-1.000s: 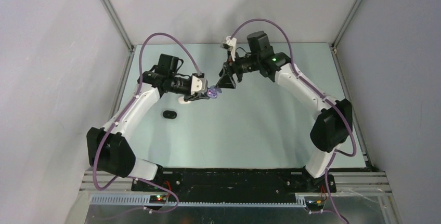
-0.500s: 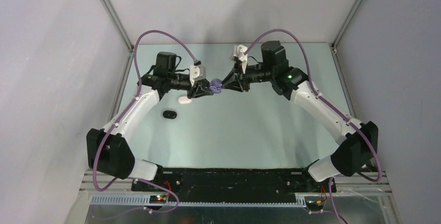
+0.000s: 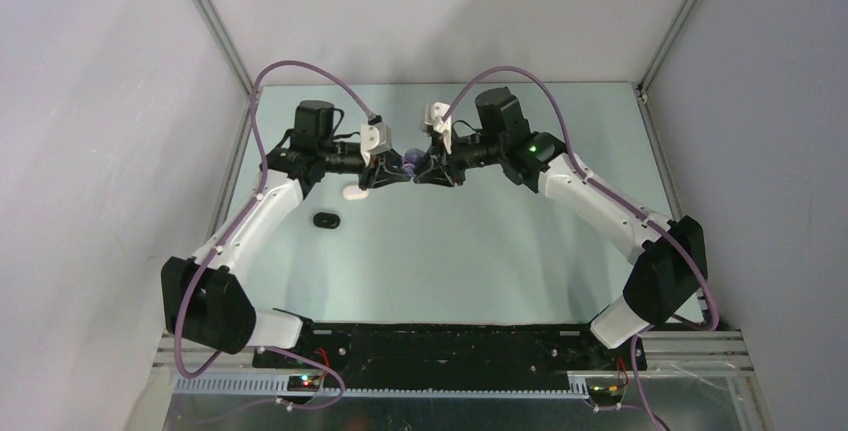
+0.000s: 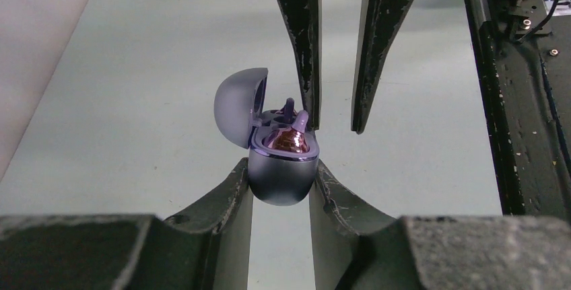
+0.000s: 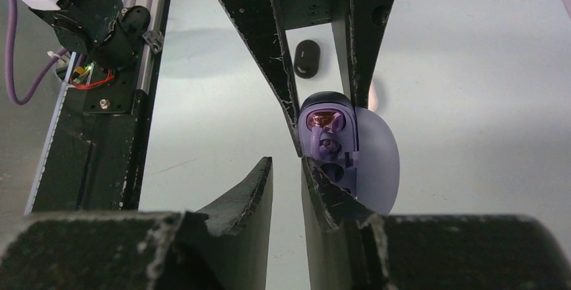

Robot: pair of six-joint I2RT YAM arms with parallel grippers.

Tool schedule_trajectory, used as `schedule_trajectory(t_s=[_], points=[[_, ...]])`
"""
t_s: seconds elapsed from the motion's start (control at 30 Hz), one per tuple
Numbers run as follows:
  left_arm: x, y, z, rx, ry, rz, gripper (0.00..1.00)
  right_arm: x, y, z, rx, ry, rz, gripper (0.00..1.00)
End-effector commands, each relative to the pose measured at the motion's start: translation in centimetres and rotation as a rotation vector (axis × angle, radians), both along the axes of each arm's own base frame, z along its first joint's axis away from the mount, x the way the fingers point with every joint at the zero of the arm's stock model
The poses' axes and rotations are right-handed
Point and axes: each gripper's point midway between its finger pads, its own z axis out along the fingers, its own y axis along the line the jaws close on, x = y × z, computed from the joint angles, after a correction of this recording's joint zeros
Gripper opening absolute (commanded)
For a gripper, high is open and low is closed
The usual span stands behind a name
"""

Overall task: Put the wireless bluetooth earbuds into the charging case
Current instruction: Adjust the earbud with the charging case.

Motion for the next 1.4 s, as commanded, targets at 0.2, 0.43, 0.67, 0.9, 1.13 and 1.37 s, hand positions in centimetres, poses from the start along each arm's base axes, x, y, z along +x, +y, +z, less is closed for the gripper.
schedule_trajectory(t_s=[0.2,0.43,0.67,0.9,1.13,1.37], points=[[-0.1,-0.2,1.7,-0.025,-0.044,-0.018,0.0,2.0,0.1,2.6,0.009,-0.101,-0.086,0.24],[0.2,-0.3,1.7,-0.027,-0.042,-0.017,0.0,2.5,-0.6,3.1,0.006,-0.141,-0.145,0.29],[0.2,-0.2,1.6,-0.024,-0.036,-0.013,0.0,2.9,0.1,3.6,0.034,-0.137,-0.174,0.3],[0.2,-0.2,1.6,-0.021,-0.04,-0.012,0.0,2.9,-0.2,4.7,0.057,-0.156,-0.205,0.28],[0.1,-0.2,1.7,-0.024,-0.039,-0.009,0.0,2.6,0.0,4.7,0.064,-0.157,-0.205,0.2],[0.1,-0.2,1.7,-0.022,-0.043,-0.007,0.0,1.5,0.6,3.8,0.037,-0.157,-0.147,0.04]])
